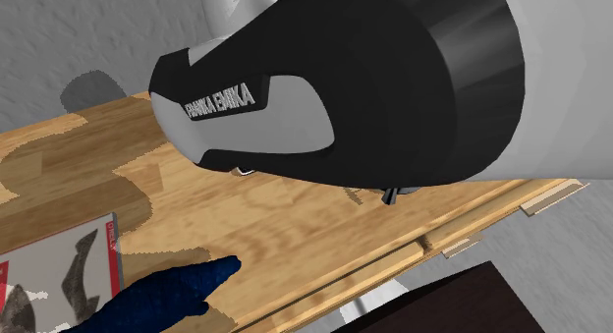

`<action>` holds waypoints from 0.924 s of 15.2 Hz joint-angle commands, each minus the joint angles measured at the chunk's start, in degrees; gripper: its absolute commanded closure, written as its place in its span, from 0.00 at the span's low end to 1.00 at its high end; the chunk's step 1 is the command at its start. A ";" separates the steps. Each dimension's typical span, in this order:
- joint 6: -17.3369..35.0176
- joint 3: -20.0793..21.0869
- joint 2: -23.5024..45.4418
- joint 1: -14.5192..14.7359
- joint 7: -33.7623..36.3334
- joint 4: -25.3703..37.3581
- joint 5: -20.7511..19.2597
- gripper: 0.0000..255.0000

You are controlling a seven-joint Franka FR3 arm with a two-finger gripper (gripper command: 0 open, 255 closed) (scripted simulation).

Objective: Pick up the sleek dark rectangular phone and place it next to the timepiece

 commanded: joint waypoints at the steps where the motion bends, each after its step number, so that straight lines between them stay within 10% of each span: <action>1: 0.02 0.00 0.06 0.00 0.00 -0.06 0.01 1.00; 14: -7.57 0.76 -4.66 -0.72 -1.80 3.27 2.84 1.00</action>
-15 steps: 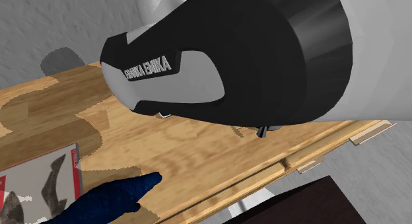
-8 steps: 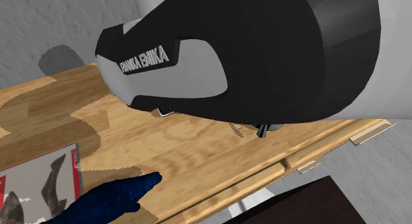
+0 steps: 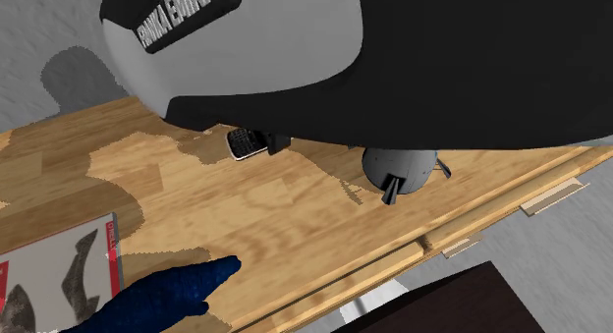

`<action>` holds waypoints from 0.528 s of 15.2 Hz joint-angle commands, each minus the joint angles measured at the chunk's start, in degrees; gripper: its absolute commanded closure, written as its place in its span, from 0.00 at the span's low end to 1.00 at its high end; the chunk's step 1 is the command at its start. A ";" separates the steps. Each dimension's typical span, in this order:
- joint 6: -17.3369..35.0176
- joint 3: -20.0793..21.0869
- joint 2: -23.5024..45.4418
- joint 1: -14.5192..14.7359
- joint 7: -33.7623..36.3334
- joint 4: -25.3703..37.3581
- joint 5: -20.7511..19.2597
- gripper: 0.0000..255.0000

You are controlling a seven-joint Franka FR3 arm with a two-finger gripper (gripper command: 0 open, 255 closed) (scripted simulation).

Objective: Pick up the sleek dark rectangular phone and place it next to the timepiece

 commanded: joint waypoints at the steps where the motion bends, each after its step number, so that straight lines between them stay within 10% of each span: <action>1: -1.34 0.15 -1.07 -0.08 -0.24 0.35 0.58 1.00; 8: -6.36 0.31 -3.32 -0.33 -0.99 3.34 1.81 1.00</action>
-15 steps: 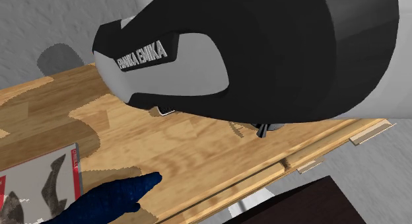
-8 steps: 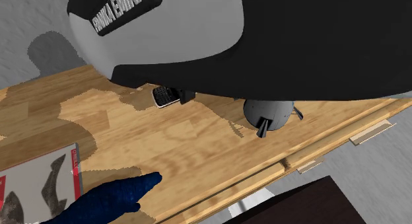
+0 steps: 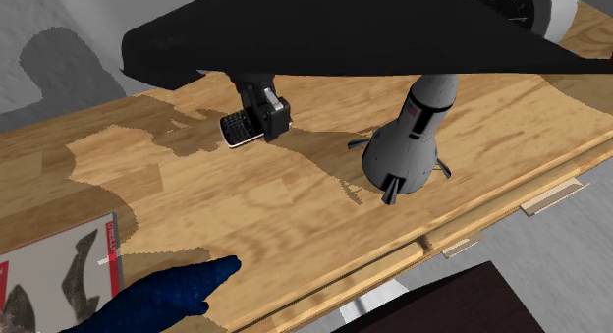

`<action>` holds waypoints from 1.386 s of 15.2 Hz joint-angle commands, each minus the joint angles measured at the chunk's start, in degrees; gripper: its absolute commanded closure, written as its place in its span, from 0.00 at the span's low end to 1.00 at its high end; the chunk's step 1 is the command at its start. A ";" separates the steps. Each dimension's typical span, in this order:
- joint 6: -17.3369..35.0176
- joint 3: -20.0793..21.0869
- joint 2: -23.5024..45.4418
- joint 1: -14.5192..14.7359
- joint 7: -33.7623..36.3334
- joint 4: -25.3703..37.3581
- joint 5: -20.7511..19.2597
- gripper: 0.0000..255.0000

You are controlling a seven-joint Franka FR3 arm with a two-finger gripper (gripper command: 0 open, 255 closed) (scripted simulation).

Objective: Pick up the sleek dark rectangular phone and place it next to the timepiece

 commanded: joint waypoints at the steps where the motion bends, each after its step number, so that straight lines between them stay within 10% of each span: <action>1: -1.62 0.01 -0.58 -0.09 -0.23 1.06 0.33 1.00; 21: -16.53 0.05 -3.36 -0.32 -0.89 13.46 1.67 1.00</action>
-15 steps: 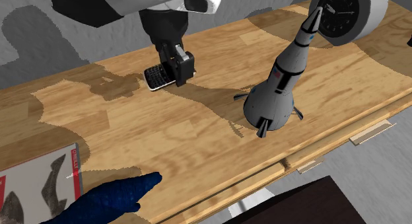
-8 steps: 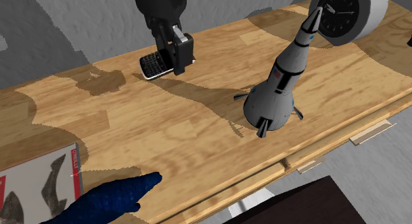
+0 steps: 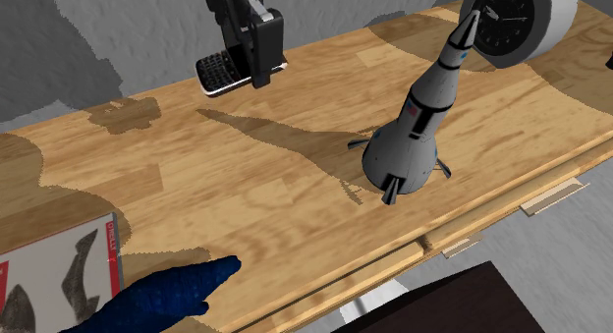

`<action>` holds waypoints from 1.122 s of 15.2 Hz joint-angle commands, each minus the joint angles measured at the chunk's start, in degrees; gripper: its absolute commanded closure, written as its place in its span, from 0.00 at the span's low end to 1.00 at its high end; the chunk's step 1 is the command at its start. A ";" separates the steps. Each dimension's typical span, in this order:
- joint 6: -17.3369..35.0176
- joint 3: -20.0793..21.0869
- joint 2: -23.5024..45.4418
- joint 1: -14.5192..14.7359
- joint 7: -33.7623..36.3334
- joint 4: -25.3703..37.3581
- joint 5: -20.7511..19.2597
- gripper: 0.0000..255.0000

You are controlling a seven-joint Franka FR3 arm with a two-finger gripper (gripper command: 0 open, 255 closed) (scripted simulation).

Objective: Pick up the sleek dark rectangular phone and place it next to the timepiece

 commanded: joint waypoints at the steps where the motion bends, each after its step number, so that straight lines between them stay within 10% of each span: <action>1: -1.63 -0.03 -0.04 -0.04 -0.08 1.58 0.02 1.00; 17: -9.09 -3.41 -3.21 -3.80 -7.29 5.95 1.77 1.00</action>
